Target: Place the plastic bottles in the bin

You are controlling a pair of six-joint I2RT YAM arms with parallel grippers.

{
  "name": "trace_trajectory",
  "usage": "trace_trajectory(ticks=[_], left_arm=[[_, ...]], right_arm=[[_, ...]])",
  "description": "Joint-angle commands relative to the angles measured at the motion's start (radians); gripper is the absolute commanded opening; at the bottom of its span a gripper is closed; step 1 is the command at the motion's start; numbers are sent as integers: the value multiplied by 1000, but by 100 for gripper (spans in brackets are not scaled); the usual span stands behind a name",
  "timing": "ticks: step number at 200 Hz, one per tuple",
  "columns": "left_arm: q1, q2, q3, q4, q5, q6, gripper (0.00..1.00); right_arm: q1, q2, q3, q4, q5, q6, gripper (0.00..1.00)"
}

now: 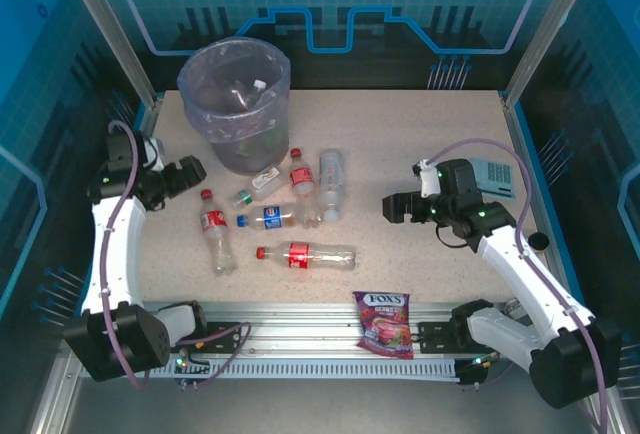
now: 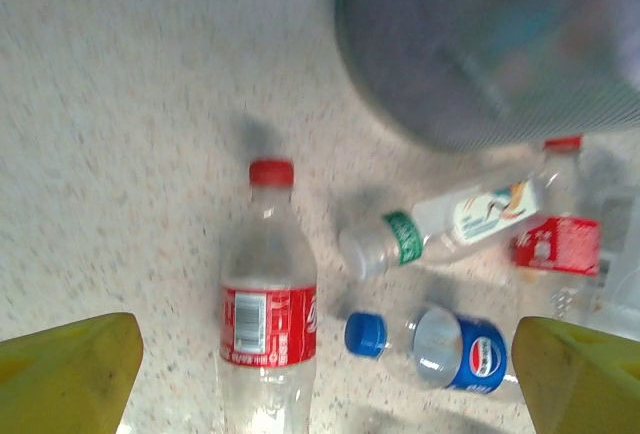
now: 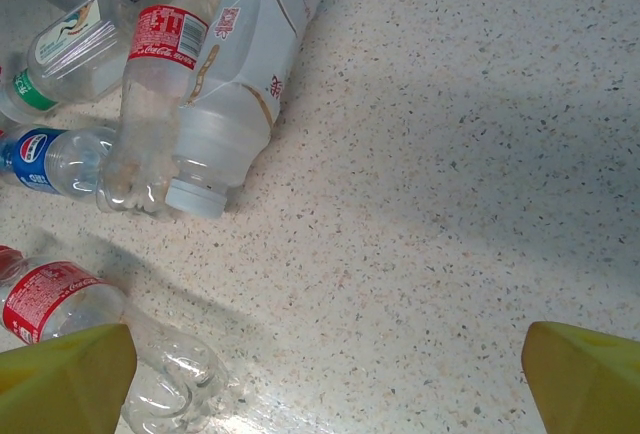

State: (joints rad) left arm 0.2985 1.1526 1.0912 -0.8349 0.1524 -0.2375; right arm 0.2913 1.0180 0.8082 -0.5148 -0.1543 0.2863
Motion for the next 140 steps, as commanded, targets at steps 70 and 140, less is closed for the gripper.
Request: trace_trajectory(ticks=[70, 140], left_arm=[[-67, 120, -197, 224, -49, -176, 96], [-76, 348, -217, 315, -91, -158, 94]], right_arm=[[-18, 54, -14, 89, -64, 11, 100], [-20, 48, -27, 124, -75, 17, 100]])
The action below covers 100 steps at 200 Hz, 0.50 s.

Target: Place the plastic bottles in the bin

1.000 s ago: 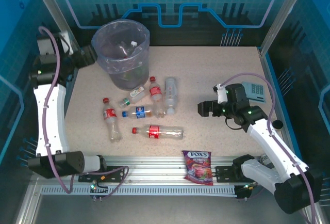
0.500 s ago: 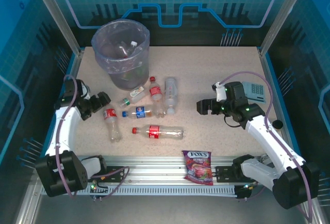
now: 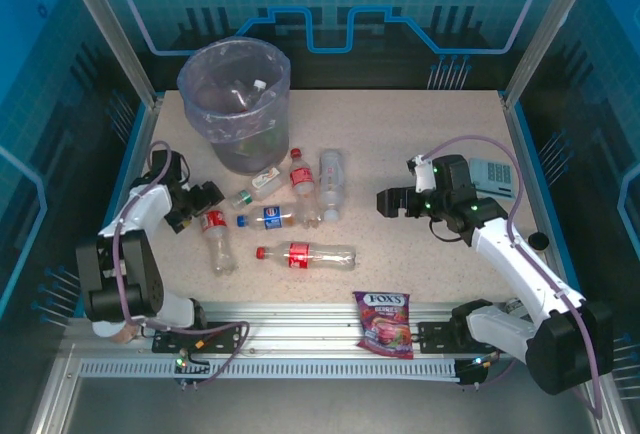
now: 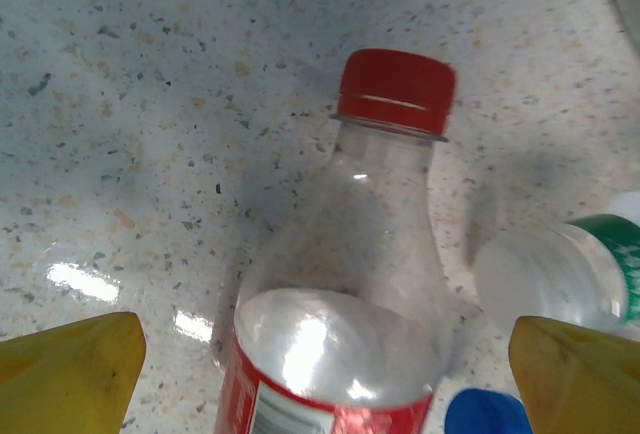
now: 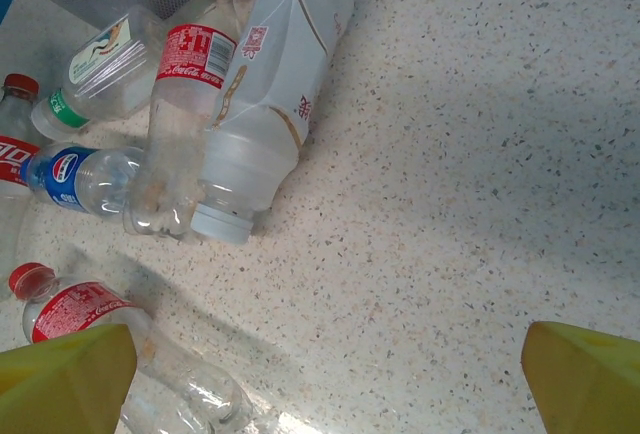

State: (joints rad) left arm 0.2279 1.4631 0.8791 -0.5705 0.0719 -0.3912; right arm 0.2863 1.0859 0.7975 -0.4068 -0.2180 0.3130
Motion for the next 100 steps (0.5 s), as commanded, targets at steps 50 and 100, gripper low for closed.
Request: trace_trajectory(ticks=[50, 100], left_arm=[[-16, 143, -3, 53, 25, 25, 92], [-18, 194, 3, 61, -7, 34, 83]], right_arm=[[-21, -21, -31, 25, -19, -12, 100], [-25, -23, -31, 18, -17, -21, 100]])
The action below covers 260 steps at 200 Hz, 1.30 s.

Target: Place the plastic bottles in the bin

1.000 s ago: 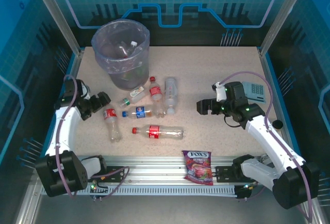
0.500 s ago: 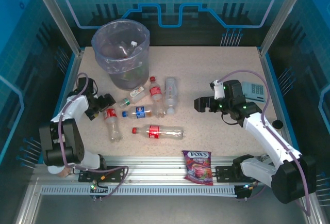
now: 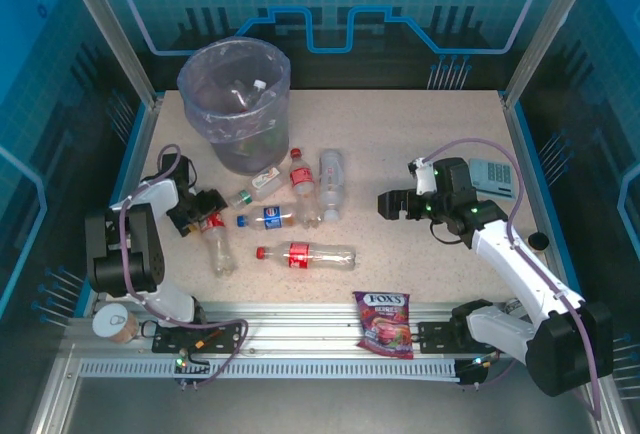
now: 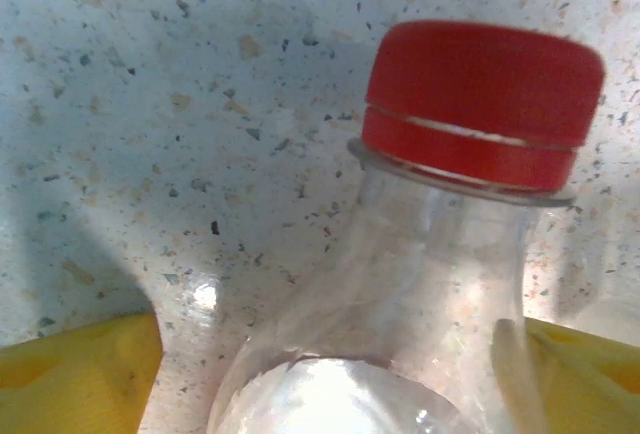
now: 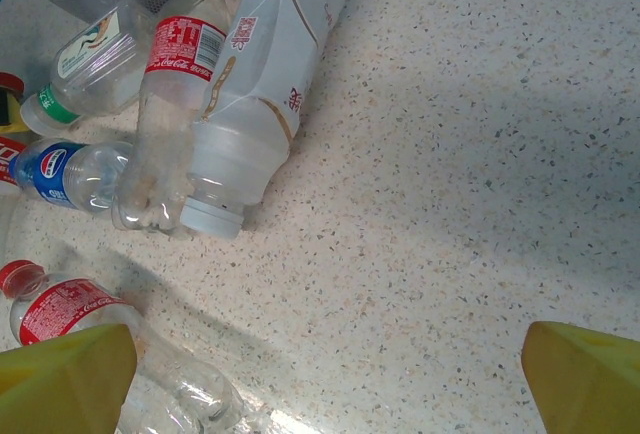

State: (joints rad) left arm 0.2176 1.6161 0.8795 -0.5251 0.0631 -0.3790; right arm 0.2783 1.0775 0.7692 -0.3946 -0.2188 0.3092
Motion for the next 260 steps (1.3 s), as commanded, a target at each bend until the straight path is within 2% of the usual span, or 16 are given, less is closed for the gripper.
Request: trace_trajectory(ticks=[1, 32, 83, 132, 197, 238, 260], left_arm=[[-7, 41, 3, 16, 1, 22, 82], [-9, 38, -1, 23, -9, 23, 69], [-12, 25, 1, 24, -31, 25, 52], [-15, -30, 24, -8, -48, 33, 50], [-14, -314, 93, -120, -182, 64, 45], [-14, -566, 164, -129, -250, 63, 26], [-15, -635, 239, -118, -236, 85, 17]], right_arm=[[-17, -14, -2, 5, -15, -17, 100], [-19, -19, -5, 3, -12, -18, 100], [-19, -24, -9, 2, -16, -15, 100], [-19, -36, -15, -4, -12, -7, 100], [-20, -41, 0, -29, 2, -5, 100], [-19, -44, -6, -22, 8, 8, 100], [-16, -46, -4, -20, 1, 20, 100]])
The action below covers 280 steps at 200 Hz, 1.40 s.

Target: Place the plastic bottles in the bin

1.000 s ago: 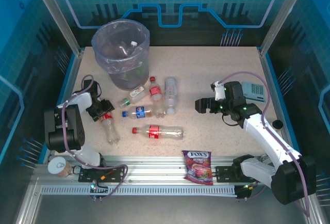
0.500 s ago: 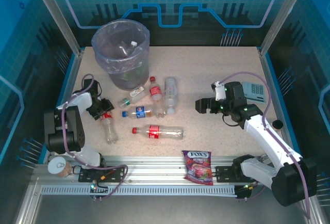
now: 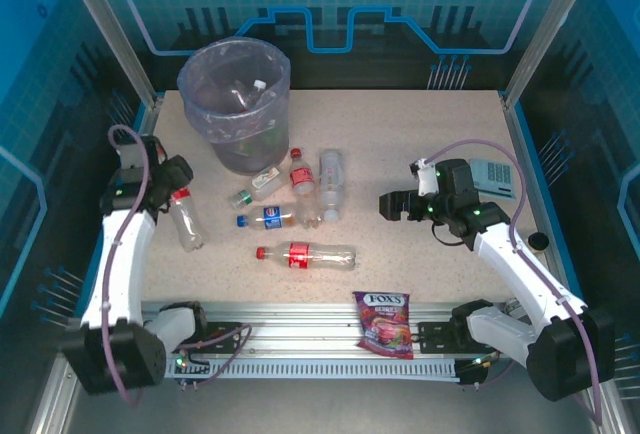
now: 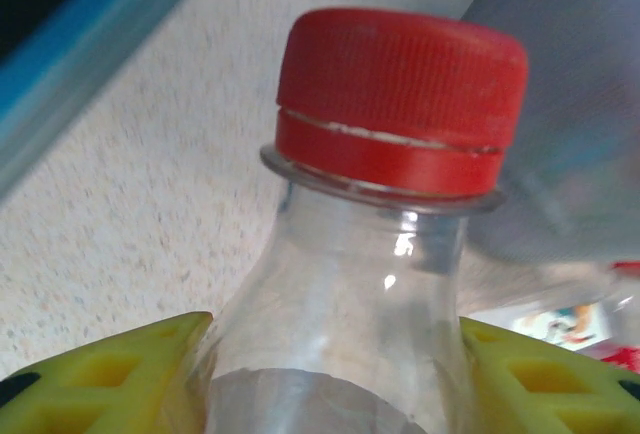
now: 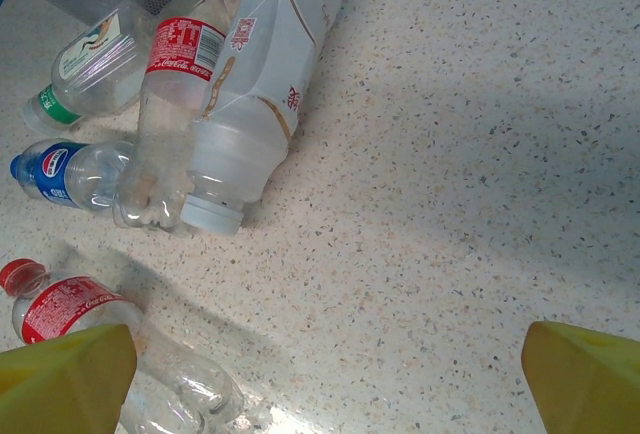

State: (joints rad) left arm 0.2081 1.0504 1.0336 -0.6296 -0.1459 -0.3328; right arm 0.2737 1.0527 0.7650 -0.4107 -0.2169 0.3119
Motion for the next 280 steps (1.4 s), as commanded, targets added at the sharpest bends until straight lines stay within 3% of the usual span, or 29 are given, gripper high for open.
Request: trace_trajectory(ticks=[1, 35, 77, 131, 164, 184, 280], left_arm=[[-5, -70, 88, -12, -25, 40, 16], [-14, -88, 223, 39, 12, 51, 0], [-18, -73, 301, 189, 78, -13, 0], [-26, 16, 344, 526, 189, -105, 0], [-42, 103, 383, 704, 189, -149, 0], [-69, 167, 403, 830, 192, -107, 0], [-195, 579, 713, 737, 140, 128, 0]], right_arm=[[-11, -22, -1, -4, -1, 18, 100], [-9, -23, 15, -13, 8, 10, 100], [-9, -47, 9, -20, 27, 7, 100], [-7, -59, 20, -34, 31, 10, 100], [-6, -69, 8, -35, 31, 22, 100], [-2, -76, 3, -40, 30, 26, 100], [-1, -100, 35, -111, 59, -15, 100]])
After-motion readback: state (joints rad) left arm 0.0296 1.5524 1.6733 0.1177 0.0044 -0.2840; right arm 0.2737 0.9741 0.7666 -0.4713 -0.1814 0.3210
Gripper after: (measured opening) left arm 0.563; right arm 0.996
